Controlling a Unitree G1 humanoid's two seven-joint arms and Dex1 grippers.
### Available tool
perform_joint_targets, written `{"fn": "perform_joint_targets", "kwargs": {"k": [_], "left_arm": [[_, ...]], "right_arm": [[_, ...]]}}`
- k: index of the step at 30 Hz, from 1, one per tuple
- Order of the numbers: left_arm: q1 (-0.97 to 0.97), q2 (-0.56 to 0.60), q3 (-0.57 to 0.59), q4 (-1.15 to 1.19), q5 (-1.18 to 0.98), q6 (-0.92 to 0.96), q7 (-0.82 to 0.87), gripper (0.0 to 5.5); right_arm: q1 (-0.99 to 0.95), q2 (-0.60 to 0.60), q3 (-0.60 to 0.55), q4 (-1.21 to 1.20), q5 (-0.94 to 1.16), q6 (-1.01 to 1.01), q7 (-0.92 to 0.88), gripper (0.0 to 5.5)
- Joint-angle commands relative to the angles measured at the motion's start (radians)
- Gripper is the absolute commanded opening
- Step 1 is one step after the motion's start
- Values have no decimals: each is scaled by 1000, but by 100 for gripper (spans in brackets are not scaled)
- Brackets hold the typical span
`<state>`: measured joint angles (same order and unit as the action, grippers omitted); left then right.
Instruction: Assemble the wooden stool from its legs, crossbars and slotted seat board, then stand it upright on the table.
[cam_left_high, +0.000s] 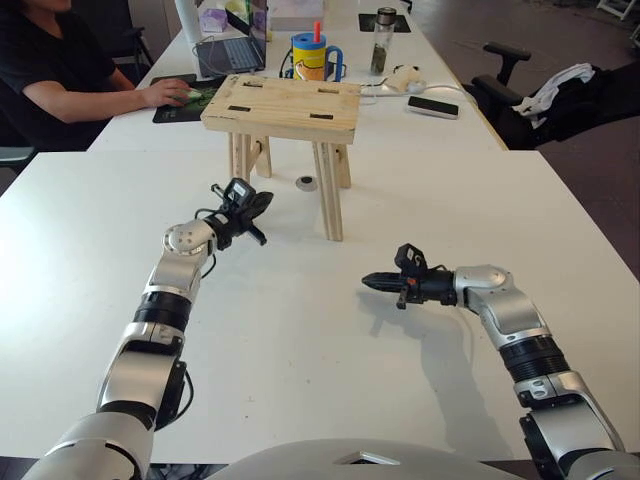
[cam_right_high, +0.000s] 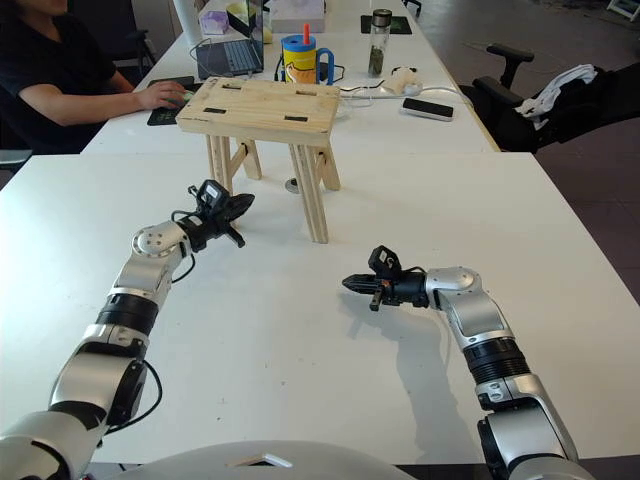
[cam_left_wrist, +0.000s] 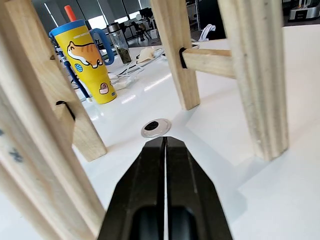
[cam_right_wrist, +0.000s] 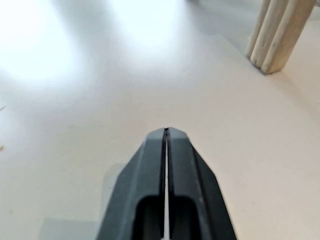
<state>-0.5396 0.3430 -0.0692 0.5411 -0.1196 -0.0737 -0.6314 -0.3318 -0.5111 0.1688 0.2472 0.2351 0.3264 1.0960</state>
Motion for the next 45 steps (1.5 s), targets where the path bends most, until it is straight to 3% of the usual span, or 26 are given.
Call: {"fn": "perform_joint_targets", "kwargs": {"k": [1, 9, 17, 25, 45], "left_arm": [[140, -35, 71, -319, -108, 76, 46, 3], [320, -123, 176, -638, -179, 123, 248, 3], [455, -166, 167, -730, -103, 135, 389, 3], [394, -197, 146, -631, 24, 95, 506, 3], [265, -202, 137, -396, 25, -9, 471, 3]], "right_arm": [[-8, 49, -69, -52, 81, 42, -41, 0], [89, 265, -232, -257, 178, 24, -404, 0], [147, 381, -273, -328, -45, -55, -869, 0], [106, 384, -262, -281, -124, -111, -959, 0], [63, 404, -208, -142, -153, -212, -953, 0]]}}
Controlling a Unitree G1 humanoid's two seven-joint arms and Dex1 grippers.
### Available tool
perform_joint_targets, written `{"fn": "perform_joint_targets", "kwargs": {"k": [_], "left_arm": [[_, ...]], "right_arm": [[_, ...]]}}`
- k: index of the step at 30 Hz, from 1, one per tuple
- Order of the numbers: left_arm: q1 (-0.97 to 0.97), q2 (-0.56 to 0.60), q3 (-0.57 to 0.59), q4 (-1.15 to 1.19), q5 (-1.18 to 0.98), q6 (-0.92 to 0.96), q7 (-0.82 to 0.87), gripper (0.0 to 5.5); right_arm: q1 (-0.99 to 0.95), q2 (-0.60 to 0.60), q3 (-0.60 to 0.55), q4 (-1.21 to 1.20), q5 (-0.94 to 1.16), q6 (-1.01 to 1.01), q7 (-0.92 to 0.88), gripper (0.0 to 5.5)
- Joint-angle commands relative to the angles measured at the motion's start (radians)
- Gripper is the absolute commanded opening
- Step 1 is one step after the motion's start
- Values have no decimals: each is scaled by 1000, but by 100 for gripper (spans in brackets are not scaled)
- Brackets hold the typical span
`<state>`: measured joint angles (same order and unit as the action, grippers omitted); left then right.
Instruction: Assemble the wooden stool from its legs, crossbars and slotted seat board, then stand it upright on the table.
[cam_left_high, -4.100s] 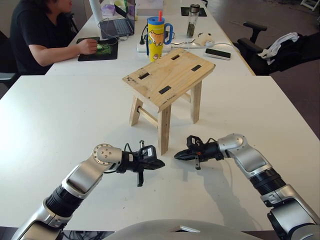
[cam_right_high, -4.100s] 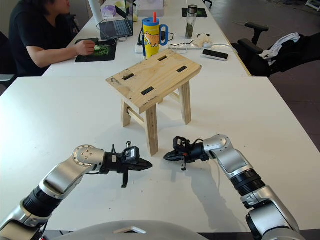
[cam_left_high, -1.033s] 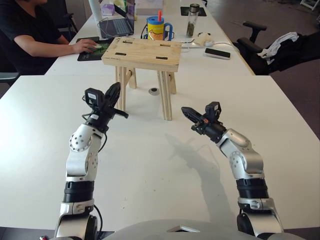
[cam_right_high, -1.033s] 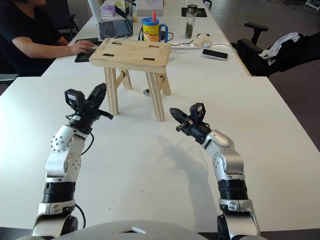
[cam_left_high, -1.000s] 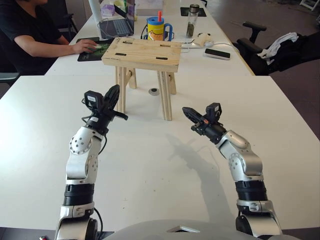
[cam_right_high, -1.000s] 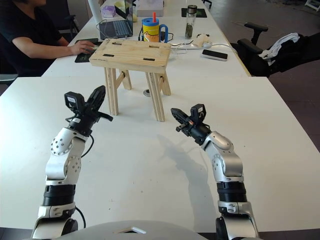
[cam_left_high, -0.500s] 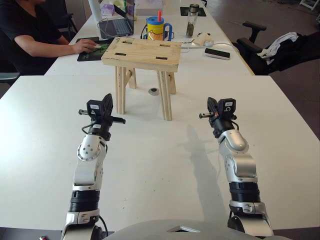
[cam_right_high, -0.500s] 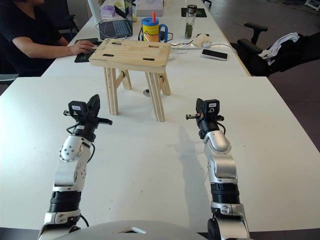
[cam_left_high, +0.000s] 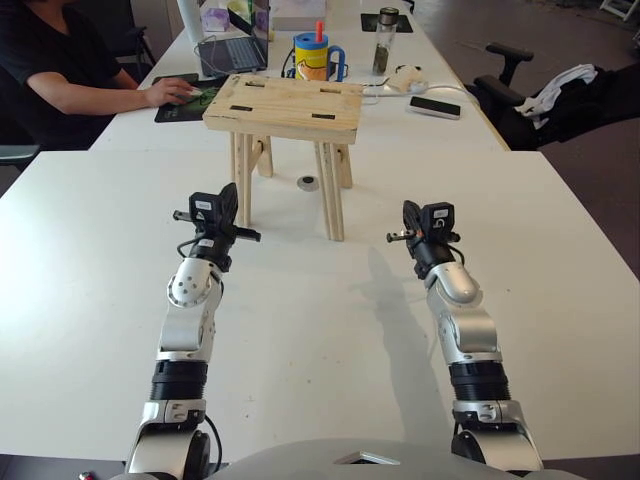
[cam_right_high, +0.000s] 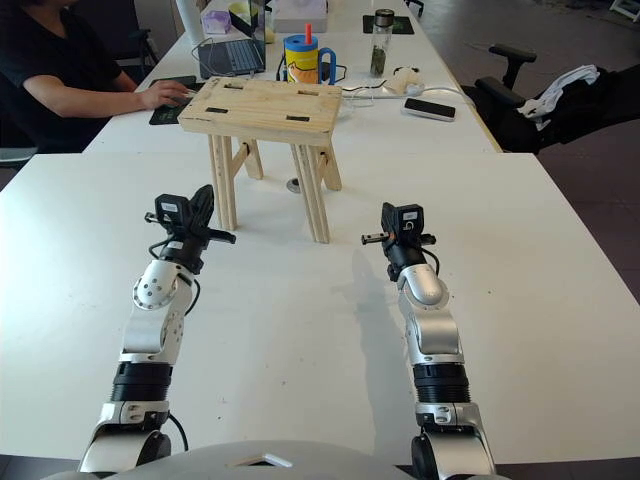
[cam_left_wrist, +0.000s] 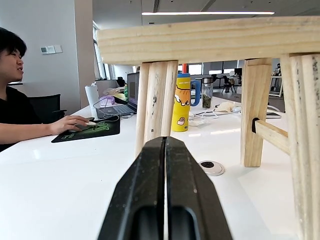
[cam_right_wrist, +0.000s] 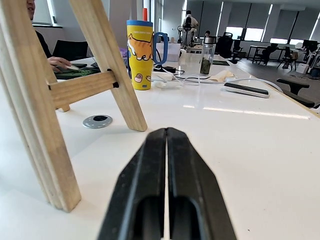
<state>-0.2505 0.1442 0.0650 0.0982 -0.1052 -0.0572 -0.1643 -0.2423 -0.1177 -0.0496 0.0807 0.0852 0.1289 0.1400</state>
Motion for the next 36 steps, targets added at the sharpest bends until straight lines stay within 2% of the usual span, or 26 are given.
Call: {"fn": "perform_joint_targets", "kwargs": {"k": [1, 18, 23, 36], "left_arm": [[-25, -6, 3, 59, 16, -40, 11, 3], [-44, -46, 38, 163, 75, -101, 173, 3], [-65, -33, 11, 202, 75, -109, 118, 3], [-149, -29, 18, 302, 68, -185, 81, 3]], "right_arm": [[-29, 11, 13, 34, -7, -20, 1, 0], [-11, 3, 9, 74, -3, -77, 1, 0], [3, -10, -10, 65, -5, -72, -11, 0], [-124, -51, -43, 213, -3, -133, -2, 0]]}}
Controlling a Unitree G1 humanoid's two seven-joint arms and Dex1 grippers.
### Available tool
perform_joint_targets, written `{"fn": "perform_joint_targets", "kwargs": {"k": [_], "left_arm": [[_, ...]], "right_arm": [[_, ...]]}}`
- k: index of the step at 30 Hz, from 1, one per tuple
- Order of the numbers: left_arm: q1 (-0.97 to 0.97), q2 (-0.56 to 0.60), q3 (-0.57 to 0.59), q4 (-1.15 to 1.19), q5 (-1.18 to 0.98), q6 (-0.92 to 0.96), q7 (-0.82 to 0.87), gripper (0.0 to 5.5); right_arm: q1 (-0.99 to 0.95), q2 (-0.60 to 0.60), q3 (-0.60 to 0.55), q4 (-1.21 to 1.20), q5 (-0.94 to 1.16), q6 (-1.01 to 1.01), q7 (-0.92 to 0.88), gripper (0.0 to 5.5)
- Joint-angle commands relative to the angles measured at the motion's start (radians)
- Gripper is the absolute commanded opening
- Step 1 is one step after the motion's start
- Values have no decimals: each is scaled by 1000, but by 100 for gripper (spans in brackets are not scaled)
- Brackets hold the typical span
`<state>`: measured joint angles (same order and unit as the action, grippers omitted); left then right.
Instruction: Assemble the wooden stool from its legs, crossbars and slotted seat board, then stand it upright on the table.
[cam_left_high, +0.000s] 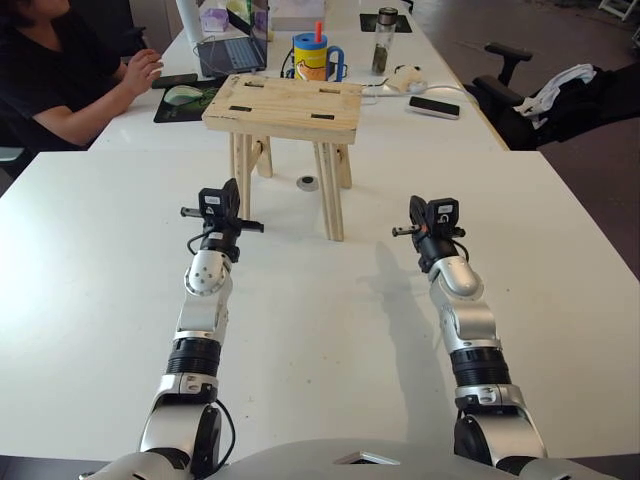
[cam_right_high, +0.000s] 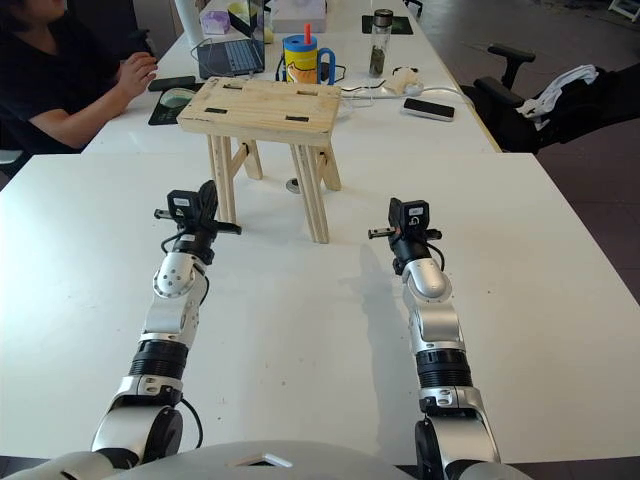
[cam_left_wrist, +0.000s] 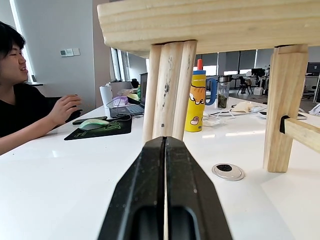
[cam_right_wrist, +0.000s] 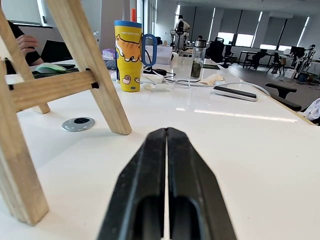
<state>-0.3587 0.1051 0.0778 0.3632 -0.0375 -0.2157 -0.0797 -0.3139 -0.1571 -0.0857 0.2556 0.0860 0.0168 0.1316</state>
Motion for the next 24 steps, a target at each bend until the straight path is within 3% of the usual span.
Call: {"fn": "perform_joint_targets", "kwargs": {"k": [1, 24], "left_arm": [[-45, 13, 7, 45, 5, -34, 2, 3], [-172, 37, 39, 227, -12, -132, -16, 3]], "right_arm": [[-60, -9, -3, 45, -6, -29, 6, 0], [-167, 3, 1, 197, -1, -115, 14, 0]]}}
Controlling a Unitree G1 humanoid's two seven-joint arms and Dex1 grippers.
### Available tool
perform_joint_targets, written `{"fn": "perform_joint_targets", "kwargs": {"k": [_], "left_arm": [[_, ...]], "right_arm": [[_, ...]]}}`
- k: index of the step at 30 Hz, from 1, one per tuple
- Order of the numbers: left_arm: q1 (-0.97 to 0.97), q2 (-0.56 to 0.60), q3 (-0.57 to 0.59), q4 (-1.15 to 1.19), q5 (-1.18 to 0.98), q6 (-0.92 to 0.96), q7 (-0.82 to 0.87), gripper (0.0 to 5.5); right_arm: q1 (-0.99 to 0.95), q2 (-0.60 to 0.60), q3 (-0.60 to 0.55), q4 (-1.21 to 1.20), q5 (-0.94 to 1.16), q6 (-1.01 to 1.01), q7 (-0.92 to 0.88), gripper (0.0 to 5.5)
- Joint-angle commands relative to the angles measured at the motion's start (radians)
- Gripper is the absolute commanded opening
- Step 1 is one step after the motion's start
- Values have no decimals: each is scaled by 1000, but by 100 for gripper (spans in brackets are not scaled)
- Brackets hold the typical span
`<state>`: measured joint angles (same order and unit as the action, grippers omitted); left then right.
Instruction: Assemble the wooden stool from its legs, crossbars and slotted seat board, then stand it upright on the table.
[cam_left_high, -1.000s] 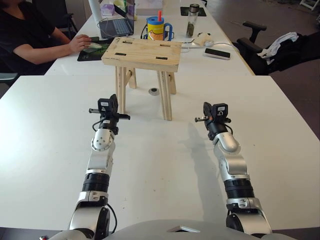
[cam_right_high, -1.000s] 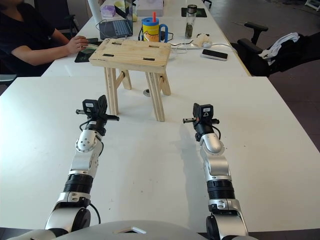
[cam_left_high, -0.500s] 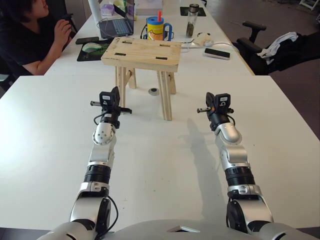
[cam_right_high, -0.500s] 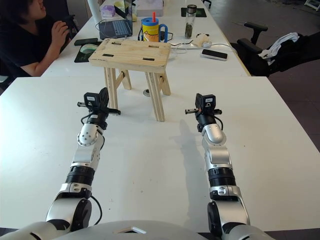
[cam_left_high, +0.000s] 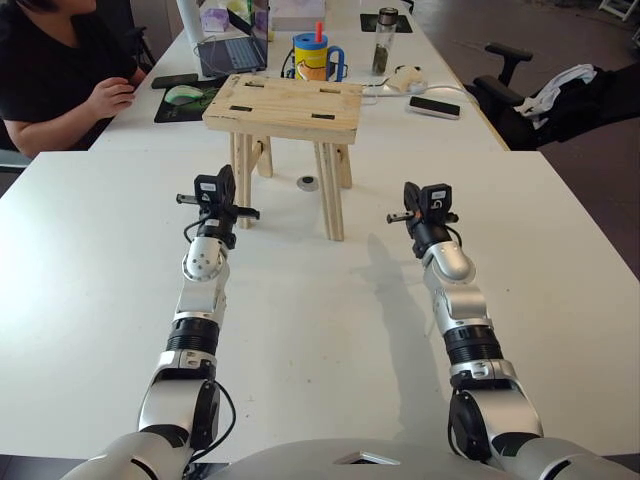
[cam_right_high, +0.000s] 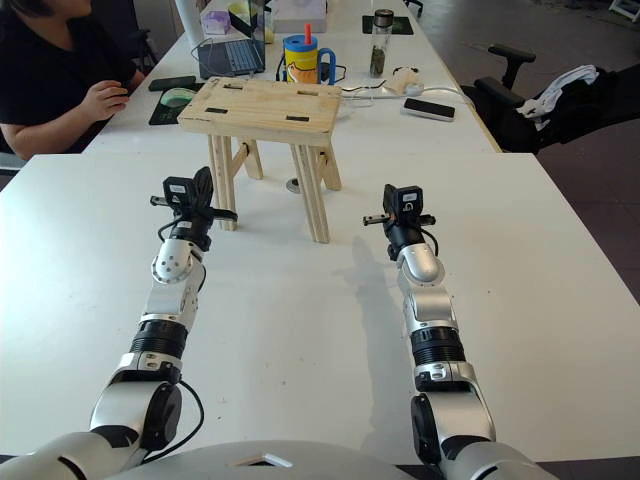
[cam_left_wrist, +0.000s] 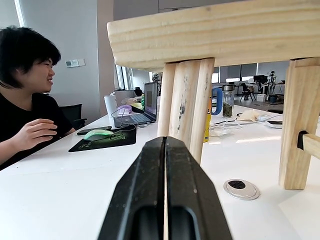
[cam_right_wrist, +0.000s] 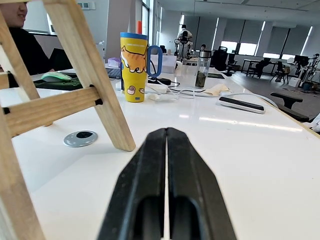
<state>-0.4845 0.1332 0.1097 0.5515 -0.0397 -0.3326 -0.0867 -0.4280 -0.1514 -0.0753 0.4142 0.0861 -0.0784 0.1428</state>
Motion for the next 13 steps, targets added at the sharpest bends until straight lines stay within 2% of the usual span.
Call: {"fn": "perform_joint_targets", "kwargs": {"k": [1, 13], "left_arm": [[-59, 10, 9, 52, -11, -22, -12, 3], [-185, 33, 36, 215, -25, -109, -24, 3]], "right_arm": [[-66, -4, -10, 53, -1, -27, 3, 0], [-180, -18, -20, 210, 0, -107, 17, 0]]}}
